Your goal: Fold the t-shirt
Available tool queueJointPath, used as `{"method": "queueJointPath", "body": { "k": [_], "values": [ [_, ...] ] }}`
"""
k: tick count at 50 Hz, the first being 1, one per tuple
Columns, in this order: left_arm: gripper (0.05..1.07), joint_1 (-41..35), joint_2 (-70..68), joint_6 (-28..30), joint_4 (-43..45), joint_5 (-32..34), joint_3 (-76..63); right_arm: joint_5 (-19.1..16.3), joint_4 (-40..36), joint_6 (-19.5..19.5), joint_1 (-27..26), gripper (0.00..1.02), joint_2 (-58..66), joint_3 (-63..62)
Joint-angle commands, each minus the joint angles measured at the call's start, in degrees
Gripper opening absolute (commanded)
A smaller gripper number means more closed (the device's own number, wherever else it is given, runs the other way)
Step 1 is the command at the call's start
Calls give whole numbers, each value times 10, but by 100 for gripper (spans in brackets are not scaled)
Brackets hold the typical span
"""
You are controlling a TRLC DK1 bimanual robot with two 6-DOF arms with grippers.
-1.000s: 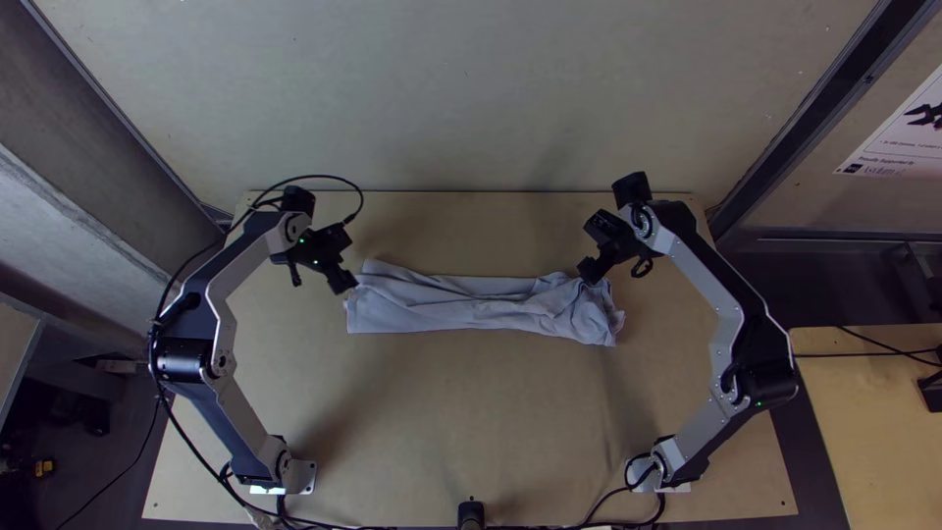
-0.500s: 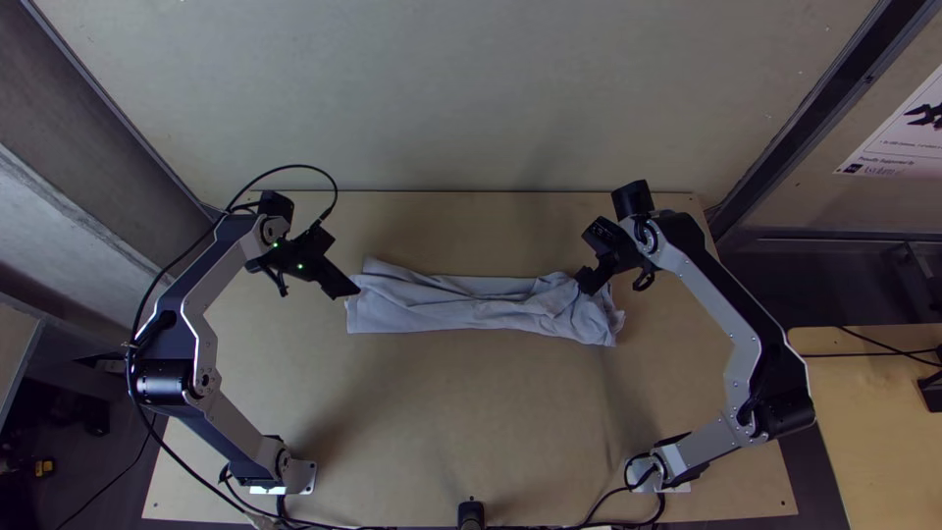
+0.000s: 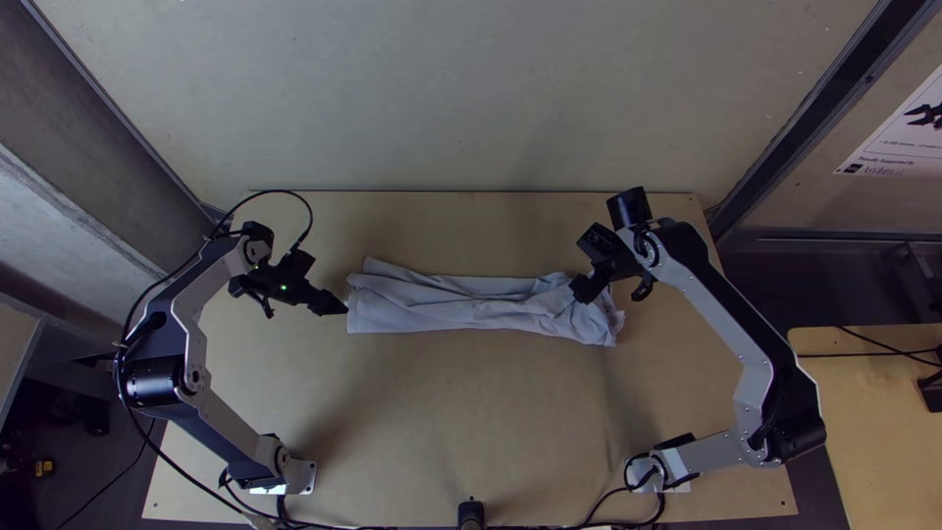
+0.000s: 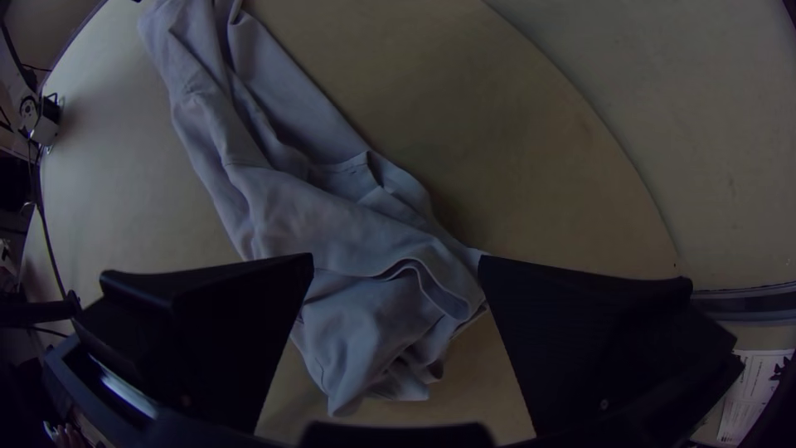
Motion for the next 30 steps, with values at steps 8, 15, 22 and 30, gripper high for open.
{"method": "queueJointPath", "body": {
  "k": [8,15,22,30],
  "values": [
    [103,11,9,-17,3,65,-35,4,-5,15,18,91,-24,-22],
    [103,10,23,-20,16,77,-47,4,-5,16,17,91,-33,-27],
    [103,3,39,-32,37,81,-53,4,-5,17,18,91,-38,-30],
    [103,-1,55,-55,61,100,-52,4,-6,18,18,91,-43,-32]
  ]
}}
